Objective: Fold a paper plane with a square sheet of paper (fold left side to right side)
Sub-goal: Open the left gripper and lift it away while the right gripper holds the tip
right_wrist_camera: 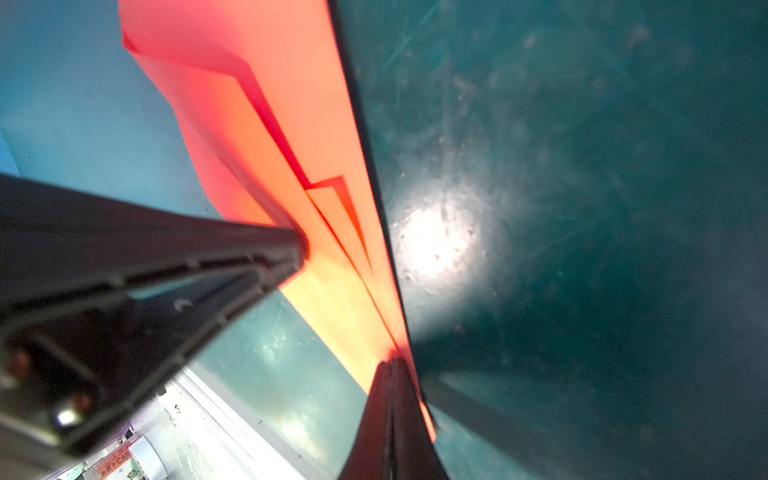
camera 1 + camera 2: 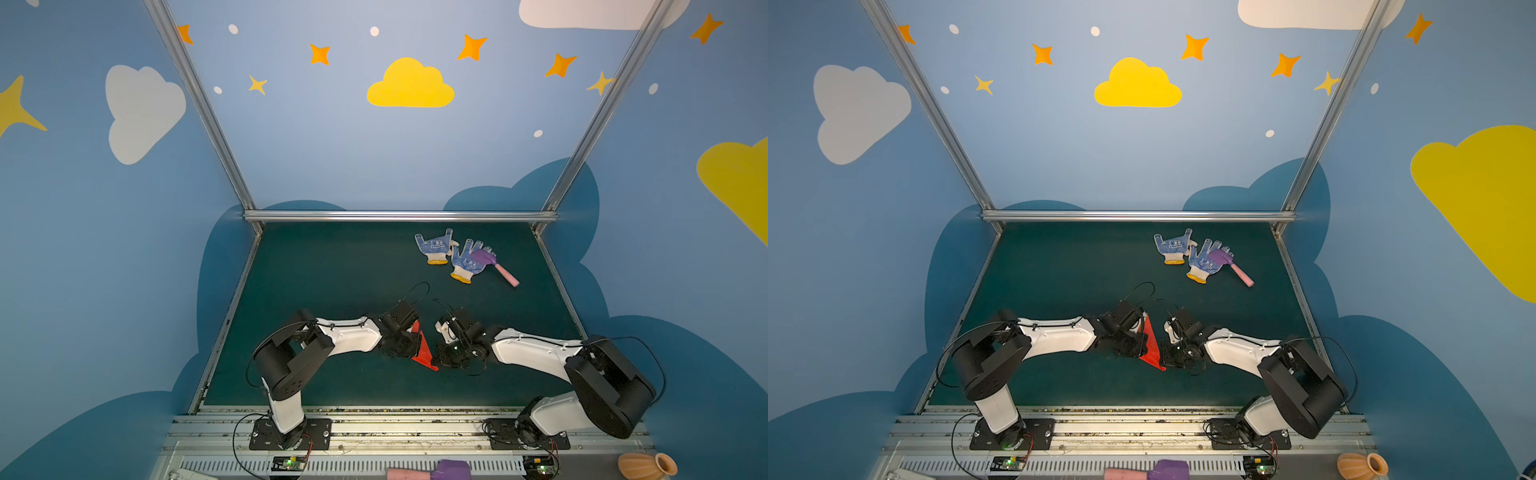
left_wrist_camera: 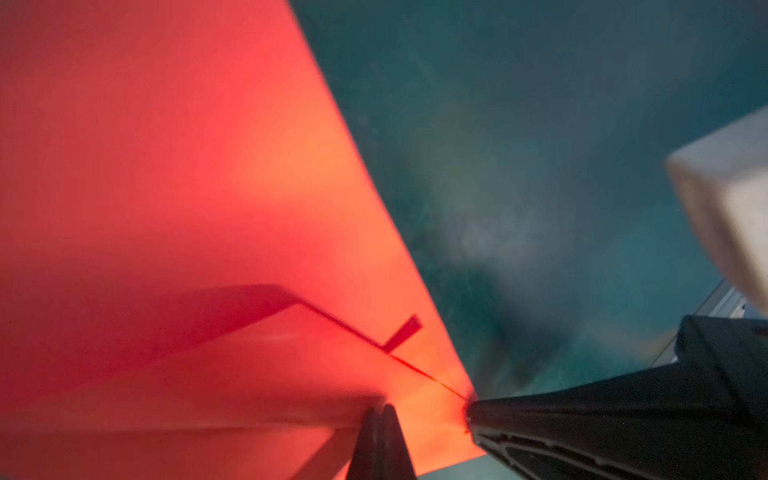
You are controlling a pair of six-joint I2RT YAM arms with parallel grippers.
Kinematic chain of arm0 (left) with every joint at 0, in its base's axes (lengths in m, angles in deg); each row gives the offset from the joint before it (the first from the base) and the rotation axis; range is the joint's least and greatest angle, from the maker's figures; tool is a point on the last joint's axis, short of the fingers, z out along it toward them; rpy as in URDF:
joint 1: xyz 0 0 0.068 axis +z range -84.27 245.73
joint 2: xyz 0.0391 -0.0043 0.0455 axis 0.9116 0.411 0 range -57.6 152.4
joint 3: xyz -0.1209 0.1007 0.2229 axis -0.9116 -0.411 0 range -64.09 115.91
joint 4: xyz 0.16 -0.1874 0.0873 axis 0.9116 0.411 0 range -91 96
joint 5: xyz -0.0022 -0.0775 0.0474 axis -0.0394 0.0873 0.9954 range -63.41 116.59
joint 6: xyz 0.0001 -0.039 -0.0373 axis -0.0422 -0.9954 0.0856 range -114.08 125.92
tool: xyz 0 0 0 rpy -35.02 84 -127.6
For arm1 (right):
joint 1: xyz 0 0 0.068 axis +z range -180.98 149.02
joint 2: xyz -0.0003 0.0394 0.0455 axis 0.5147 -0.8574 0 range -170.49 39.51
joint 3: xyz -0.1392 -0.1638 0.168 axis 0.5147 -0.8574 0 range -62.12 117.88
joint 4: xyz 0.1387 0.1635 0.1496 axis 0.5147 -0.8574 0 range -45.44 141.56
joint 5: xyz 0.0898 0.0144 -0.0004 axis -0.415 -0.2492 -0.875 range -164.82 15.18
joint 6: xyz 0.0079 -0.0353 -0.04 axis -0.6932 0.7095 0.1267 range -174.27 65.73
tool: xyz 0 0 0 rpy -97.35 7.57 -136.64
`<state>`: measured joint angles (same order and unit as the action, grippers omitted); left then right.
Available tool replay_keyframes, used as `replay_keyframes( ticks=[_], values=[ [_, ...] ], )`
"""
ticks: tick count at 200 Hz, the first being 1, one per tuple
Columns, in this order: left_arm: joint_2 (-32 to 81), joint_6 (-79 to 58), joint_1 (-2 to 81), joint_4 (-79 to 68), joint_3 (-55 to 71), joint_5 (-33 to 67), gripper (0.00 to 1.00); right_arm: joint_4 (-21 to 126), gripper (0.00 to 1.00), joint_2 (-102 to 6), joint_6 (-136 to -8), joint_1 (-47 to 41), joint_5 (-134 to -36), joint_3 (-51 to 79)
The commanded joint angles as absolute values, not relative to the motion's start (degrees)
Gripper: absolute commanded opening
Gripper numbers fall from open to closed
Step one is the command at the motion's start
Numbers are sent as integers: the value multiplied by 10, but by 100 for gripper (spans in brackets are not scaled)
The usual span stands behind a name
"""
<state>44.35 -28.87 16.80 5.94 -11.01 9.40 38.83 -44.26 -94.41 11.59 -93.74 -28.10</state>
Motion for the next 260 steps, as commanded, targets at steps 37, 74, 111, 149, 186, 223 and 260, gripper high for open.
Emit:
replay_keyframes(
  ticks=[37, 74, 111, 149, 186, 223, 260],
  values=[
    [448, -278, 216, 103, -135, 126, 3, 358, 0, -486, -947, 125, -914, -320],
    [454, -280, 246, 99, -143, 123, 4, 358, 0, -483, -948, 125, -914, -322],
    [455, -277, 274, 103, -149, 126, 4, 359, 0, -482, -949, 125, -913, -323],
    [453, -279, 303, 105, -163, 129, 3, 360, 0, -481, -949, 124, -915, -324],
    [456, -280, 327, 110, -174, 137, 3, 362, 0, -479, -949, 124, -915, -326],
    [466, -289, 348, 110, -183, 140, 3, 363, 0, -478, -950, 124, -915, -326],
    [457, -307, 374, 110, -203, 164, 4, 370, 0, -486, -948, 124, -918, -326]
  ],
)
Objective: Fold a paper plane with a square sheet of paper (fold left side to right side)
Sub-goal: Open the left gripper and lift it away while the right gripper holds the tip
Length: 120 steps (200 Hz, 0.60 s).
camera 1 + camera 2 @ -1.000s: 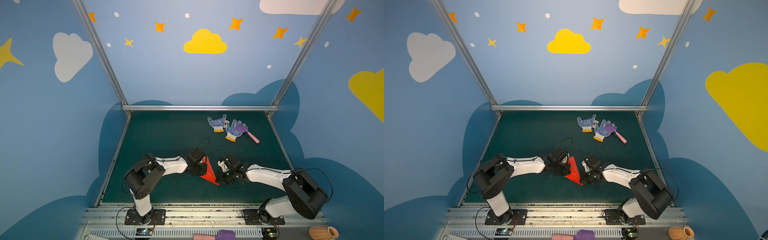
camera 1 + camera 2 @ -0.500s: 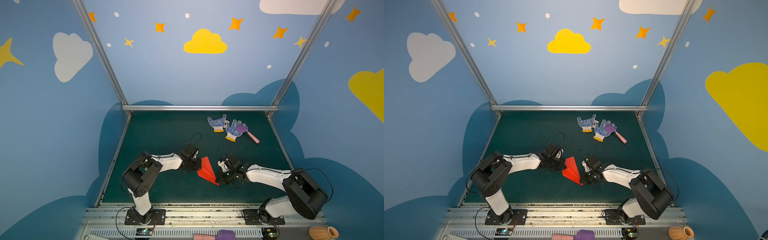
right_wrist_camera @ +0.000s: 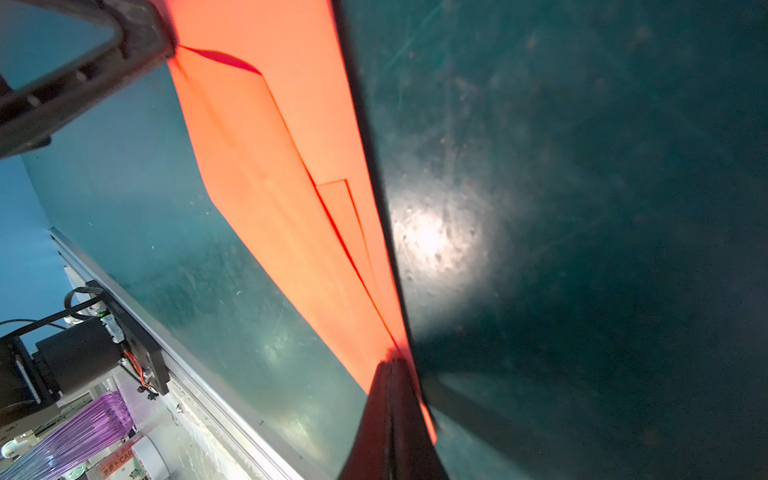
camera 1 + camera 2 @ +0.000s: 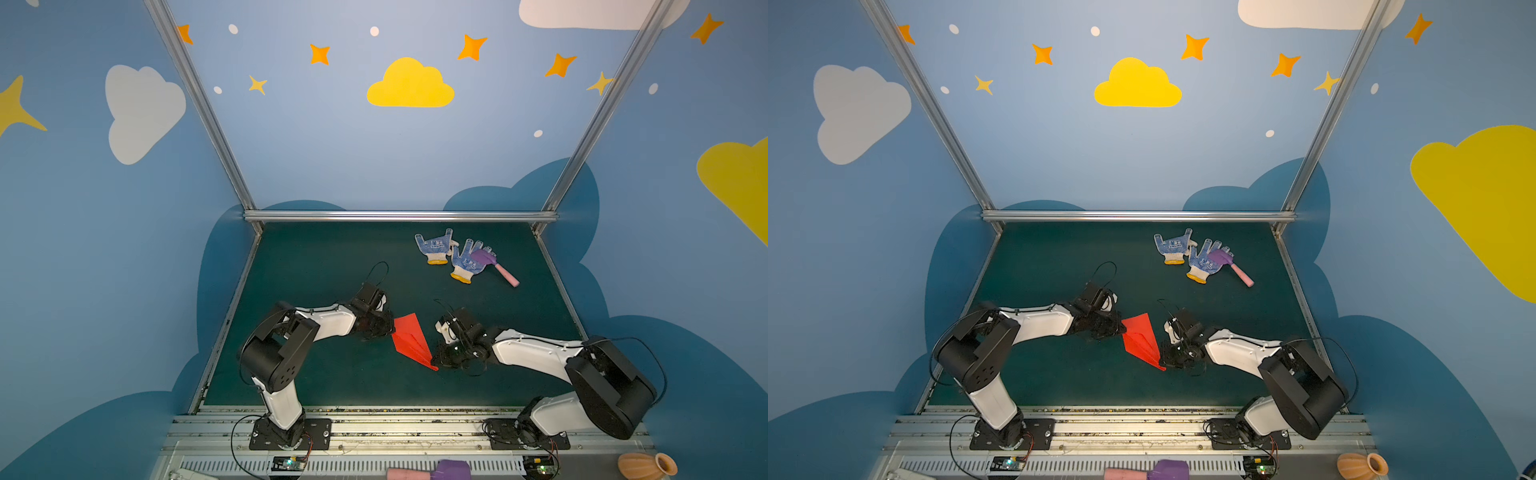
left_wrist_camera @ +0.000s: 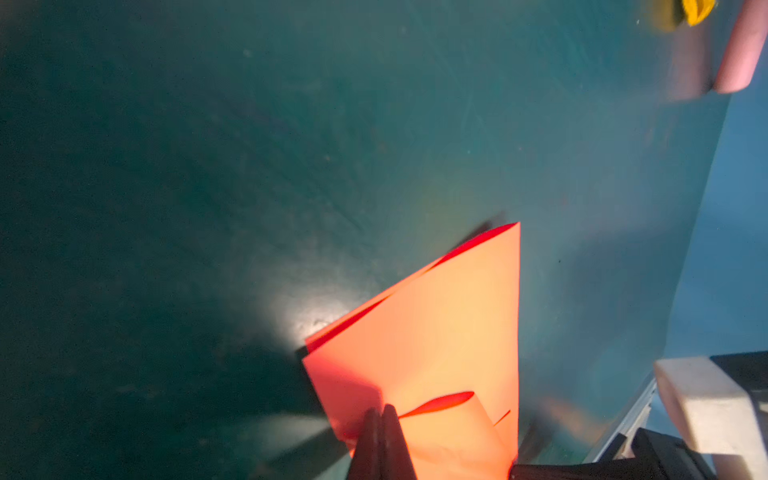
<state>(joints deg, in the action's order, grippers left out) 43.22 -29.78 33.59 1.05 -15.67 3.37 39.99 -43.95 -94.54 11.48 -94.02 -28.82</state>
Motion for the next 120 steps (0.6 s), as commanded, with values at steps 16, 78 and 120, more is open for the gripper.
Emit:
replay_keyframes(
  ticks=[16, 78, 120],
  values=[
    [436, -310, 391, 114, -211, 168, 3, 372, 0, -489, -947, 124, -918, -326],
    [304, -310, 371, 147, -187, 150, 4, 372, 0, -485, -946, 125, -916, -329],
    [307, -333, 290, 126, -137, 150, 4, 379, 0, -485, -950, 126, -918, -331]
  ],
)
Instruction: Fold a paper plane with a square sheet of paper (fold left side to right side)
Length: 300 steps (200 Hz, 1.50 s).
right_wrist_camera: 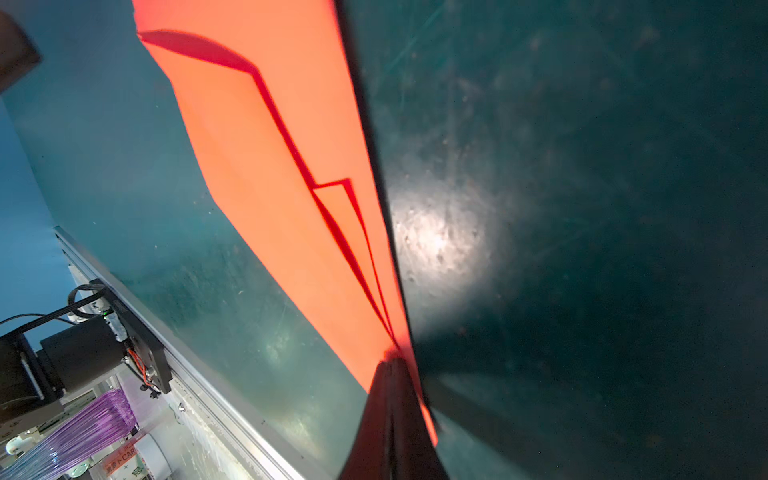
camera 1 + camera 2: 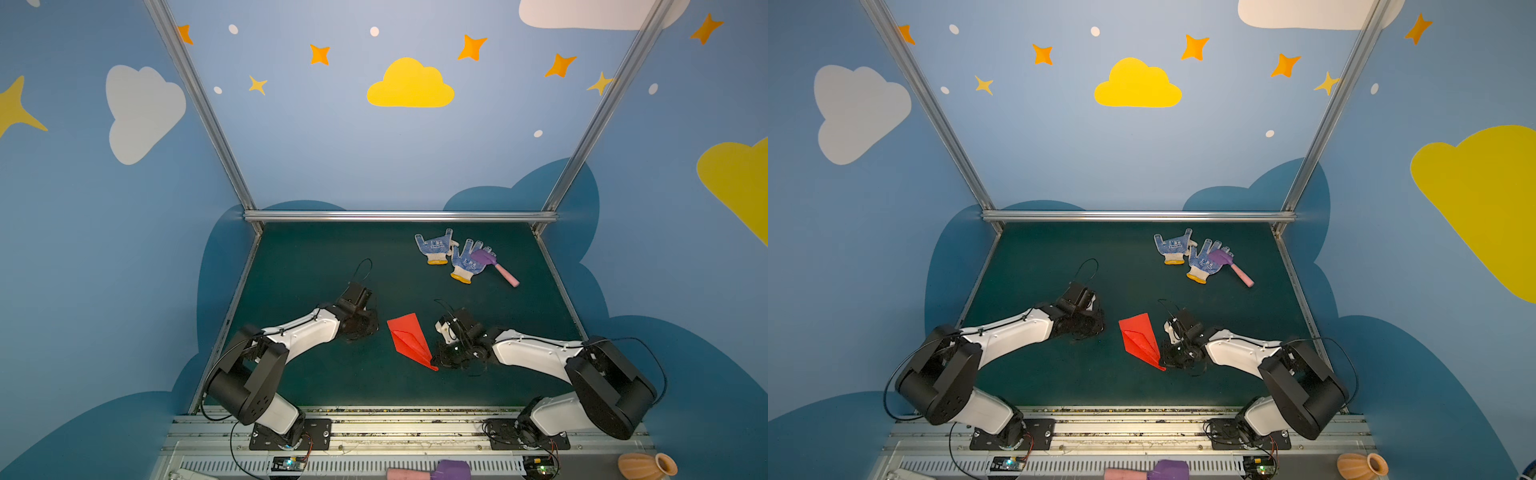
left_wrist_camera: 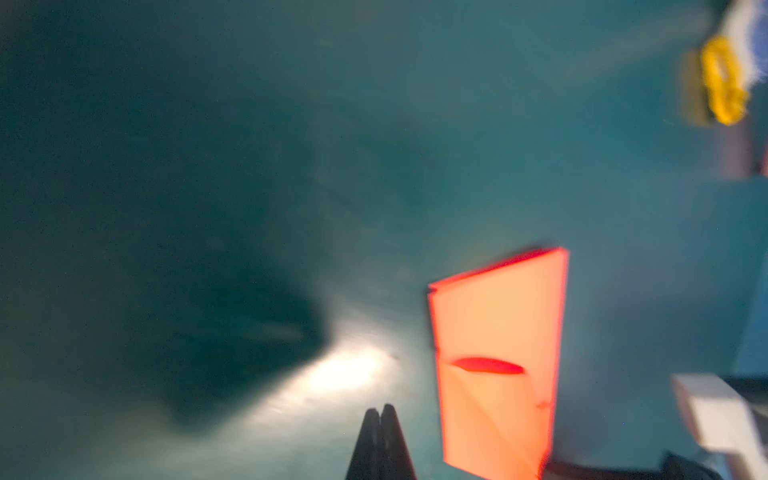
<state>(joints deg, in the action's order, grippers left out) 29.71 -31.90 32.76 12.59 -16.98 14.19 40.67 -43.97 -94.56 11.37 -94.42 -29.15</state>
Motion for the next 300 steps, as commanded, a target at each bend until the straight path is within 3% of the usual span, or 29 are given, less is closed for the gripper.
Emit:
replay_keyframes(
  ticks=[1, 88, 165, 184, 204, 300],
  values=[
    [308, -333, 288, 126, -135, 149, 4, 380, 0, -486, -950, 125, -919, -331],
    [451, -323, 239, 96, -89, 140, 3, 362, 0, -480, -948, 129, -924, -326],
    [482, -318, 241, 78, -116, 159, 4, 270, 0, -271, -988, 95, -930, -389],
    [484, -316, 241, 78, -119, 160, 4, 285, 26, -240, -1004, 84, -946, -394],
    [485, -314, 240, 75, -123, 160, 4, 321, 40, -239, -1021, 78, -976, -397],
    [491, -307, 242, 69, -123, 155, 3, 554, 41, -360, -1129, 59, -1027, -442]
  ],
)
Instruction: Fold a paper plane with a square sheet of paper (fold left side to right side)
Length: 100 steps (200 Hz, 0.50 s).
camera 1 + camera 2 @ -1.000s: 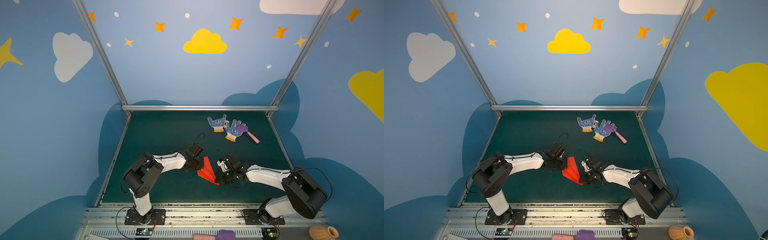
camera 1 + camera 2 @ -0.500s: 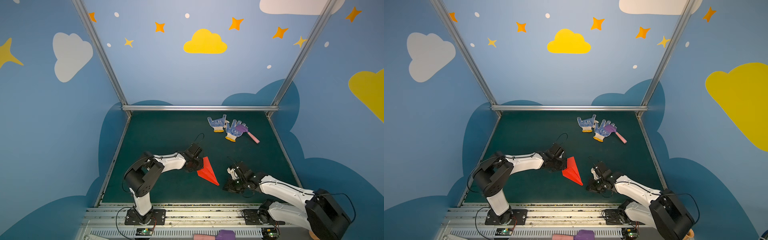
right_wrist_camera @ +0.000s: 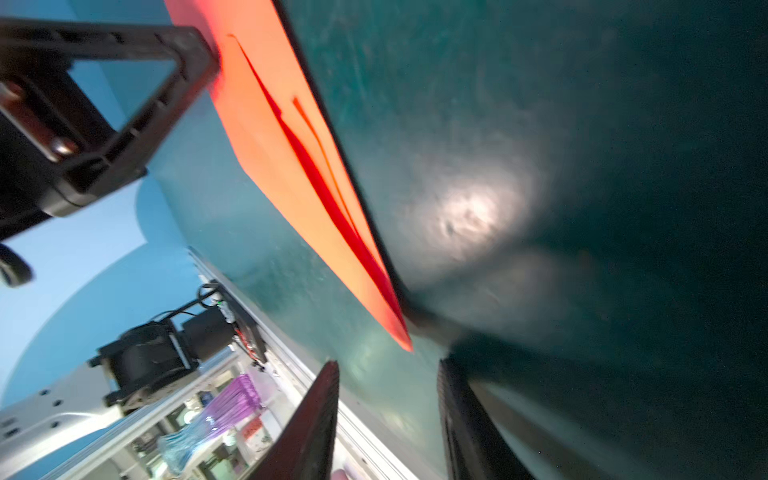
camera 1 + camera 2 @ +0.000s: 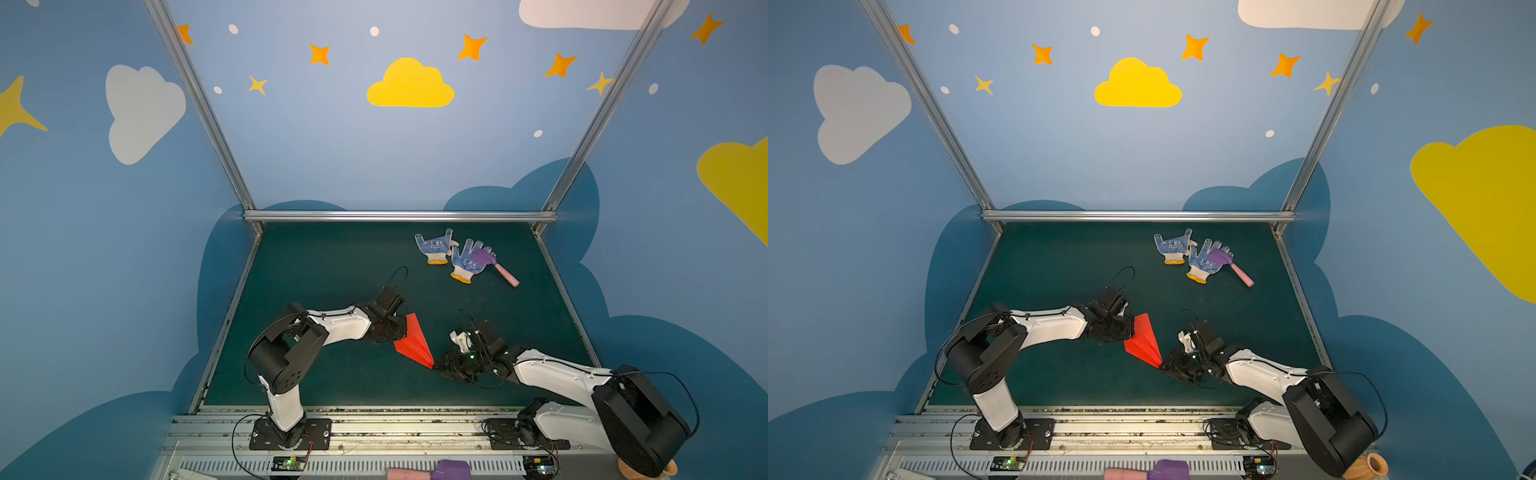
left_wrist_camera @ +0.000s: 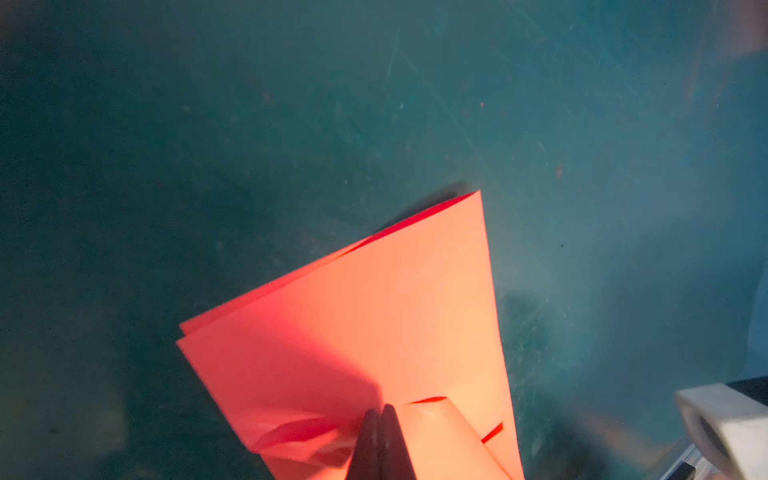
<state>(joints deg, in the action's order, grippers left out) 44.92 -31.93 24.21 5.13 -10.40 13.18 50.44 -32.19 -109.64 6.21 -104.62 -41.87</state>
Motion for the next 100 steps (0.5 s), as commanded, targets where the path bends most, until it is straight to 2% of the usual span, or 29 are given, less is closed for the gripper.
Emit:
replay_keyframes(
  ticks=[1, 56, 71, 79, 100],
  values=[
    [491, -307, 242, 69, -123, 155, 4, 556, 41, -361, -1129, 59, -1027, -442],
    [495, -307, 242, 65, -123, 150, 4, 641, 36, -392, -1142, 38, -1022, -461],
    [496, -307, 242, 66, -123, 150, 4, 651, 32, -403, -1136, 34, -1031, -453],
    [495, -307, 242, 66, -122, 150, 3, 656, 28, -409, -1134, 31, -1036, -448],
    [495, -308, 243, 66, -118, 148, 4, 671, 3, -423, -1132, 23, -1054, -436]
  ],
)
